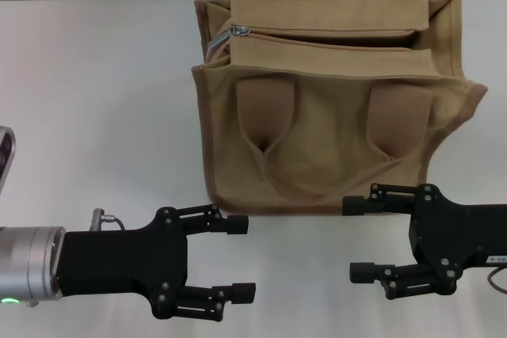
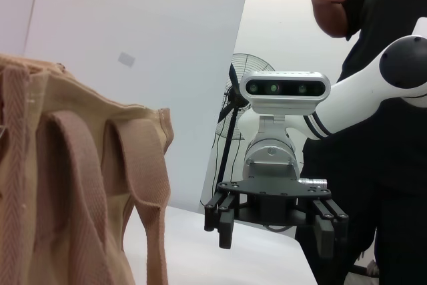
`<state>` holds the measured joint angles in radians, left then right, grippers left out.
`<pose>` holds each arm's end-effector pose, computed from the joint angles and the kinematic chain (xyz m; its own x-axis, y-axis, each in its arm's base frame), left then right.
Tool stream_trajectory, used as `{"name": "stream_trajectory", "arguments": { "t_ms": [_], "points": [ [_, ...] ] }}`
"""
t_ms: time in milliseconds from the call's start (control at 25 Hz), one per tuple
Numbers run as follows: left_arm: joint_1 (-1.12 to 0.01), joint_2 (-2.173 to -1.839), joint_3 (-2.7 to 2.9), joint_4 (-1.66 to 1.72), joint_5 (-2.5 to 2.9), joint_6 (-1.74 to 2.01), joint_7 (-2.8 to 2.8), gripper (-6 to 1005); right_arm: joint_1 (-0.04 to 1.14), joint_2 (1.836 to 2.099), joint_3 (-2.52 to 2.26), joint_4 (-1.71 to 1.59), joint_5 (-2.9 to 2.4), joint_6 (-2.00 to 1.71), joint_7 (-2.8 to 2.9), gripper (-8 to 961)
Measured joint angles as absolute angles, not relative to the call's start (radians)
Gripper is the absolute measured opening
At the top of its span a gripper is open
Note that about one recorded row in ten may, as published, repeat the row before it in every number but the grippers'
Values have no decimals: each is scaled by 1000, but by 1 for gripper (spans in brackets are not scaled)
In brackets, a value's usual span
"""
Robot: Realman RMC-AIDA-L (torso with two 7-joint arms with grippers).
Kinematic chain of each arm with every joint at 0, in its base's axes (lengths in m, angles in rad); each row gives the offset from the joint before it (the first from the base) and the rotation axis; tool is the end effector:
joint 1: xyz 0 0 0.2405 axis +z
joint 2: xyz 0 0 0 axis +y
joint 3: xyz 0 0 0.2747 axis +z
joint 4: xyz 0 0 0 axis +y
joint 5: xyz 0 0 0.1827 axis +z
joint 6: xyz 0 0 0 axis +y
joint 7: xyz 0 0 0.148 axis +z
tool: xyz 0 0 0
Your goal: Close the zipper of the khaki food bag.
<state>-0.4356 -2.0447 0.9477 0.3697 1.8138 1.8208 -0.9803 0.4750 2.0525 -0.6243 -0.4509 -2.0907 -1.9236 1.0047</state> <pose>-0.2584 0.2283 -0.0426 0.7485 0.2207 0.6254 0.1924 -0.9747 0.1138 0.2594 0.2403 -0.0214 0.7633 -0.1869 -0.6184 -0.1762 -0.9812 0.0790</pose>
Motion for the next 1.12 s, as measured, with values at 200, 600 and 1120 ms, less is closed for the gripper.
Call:
{"name": "stream_trajectory", "arguments": {
  "t_ms": [200, 600, 1120],
  "points": [
    [-436, -2045, 947, 370, 1814, 1821, -981, 827, 476, 2054, -624, -451, -2091, -1923, 1005, 794],
    [-436, -2046, 945, 372, 1813, 1821, -982, 826, 477, 2054, -624, -451, -2091, -1922, 1005, 794],
    [-414, -2044, 888, 374, 1806, 1811, -975, 825, 476, 2056, -624, -451, -2084, -1922, 1005, 794]
  ]
}}
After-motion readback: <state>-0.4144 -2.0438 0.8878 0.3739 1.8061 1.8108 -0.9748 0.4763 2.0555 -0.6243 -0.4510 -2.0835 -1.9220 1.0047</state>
